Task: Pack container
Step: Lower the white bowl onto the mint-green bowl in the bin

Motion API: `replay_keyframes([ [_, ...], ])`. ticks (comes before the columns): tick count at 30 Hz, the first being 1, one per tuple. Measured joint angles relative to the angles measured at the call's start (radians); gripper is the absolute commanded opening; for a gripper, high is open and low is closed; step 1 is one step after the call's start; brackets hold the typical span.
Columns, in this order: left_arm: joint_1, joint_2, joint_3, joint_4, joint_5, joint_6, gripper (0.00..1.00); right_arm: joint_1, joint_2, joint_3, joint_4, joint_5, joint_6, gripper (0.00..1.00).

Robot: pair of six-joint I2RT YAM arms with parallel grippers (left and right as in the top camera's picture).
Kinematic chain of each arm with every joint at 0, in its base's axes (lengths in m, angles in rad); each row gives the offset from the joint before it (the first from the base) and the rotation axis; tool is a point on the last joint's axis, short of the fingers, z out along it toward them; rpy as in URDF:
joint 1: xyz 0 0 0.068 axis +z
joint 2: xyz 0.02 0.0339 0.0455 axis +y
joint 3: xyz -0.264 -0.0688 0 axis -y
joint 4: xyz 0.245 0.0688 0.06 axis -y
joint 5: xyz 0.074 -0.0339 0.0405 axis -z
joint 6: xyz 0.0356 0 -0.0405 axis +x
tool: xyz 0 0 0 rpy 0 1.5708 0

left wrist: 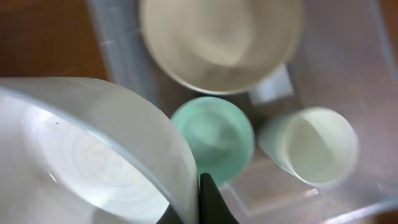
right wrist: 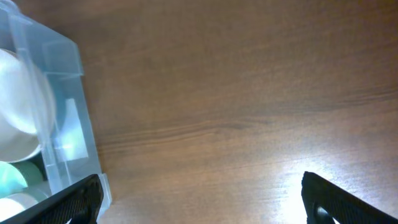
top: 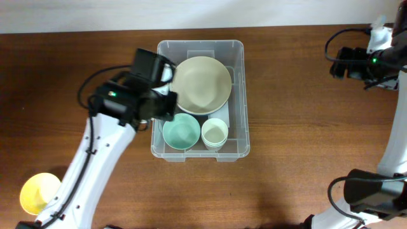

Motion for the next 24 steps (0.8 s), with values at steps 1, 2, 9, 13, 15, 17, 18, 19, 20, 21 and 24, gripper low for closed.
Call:
replay_keyframes([
  [1, -0.019, 0.0, 0.0, 0.0, 0.0, 0.01, 0.01, 0.0, 0.003, -0.01, 0.003, 0.001, 0.0, 0.98],
  [2, -0.04, 0.0, 0.0, 0.0, 0.001, 0.02, 0.01, 0.0, 0.007, -0.017, 0.006, 0.004, 0.0, 0.98],
  [9, -0.076, 0.009, 0.0, -0.014, 0.009, 0.05, 0.01, 0.0, 0.014, -0.024, 0.01, 0.022, 0.003, 0.98],
  [13, -0.076, 0.043, 0.0, -0.014, 0.04, 0.06, 0.01, 0.0, 0.014, -0.027, 0.014, 0.027, 0.003, 0.98],
  [15, -0.076, 0.076, 0.0, -0.014, 0.055, 0.066, 0.01, 0.002, 0.014, -0.042, 0.026, 0.03, 0.003, 0.98],
  [17, -0.076, 0.112, 0.0, -0.014, 0.069, 0.072, 0.01, 0.01, 0.014, -0.07, 0.044, 0.037, 0.003, 0.98],
  [18, -0.076, 0.129, 0.0, -0.014, 0.076, 0.074, 0.01, 0.015, 0.014, -0.082, 0.049, 0.042, 0.003, 0.98],
  [19, -0.076, 0.148, 0.0, -0.014, 0.083, 0.079, 0.01, 0.024, 0.014, -0.096, 0.056, 0.046, 0.003, 0.98],
  [20, -0.076, 0.164, 0.0, -0.014, 0.09, 0.082, 0.01, 0.032, 0.014, -0.107, 0.063, 0.051, 0.003, 0.98],
  [21, -0.076, 0.18, 0.0, -0.014, 0.096, 0.084, 0.01, 0.041, 0.014, -0.118, 0.071, 0.057, 0.003, 0.98],
  [24, -0.079, 0.216, 0.0, -0.015, 0.107, 0.09, 0.01, 0.064, 0.014, -0.144, 0.083, 0.068, 0.003, 0.98],
])
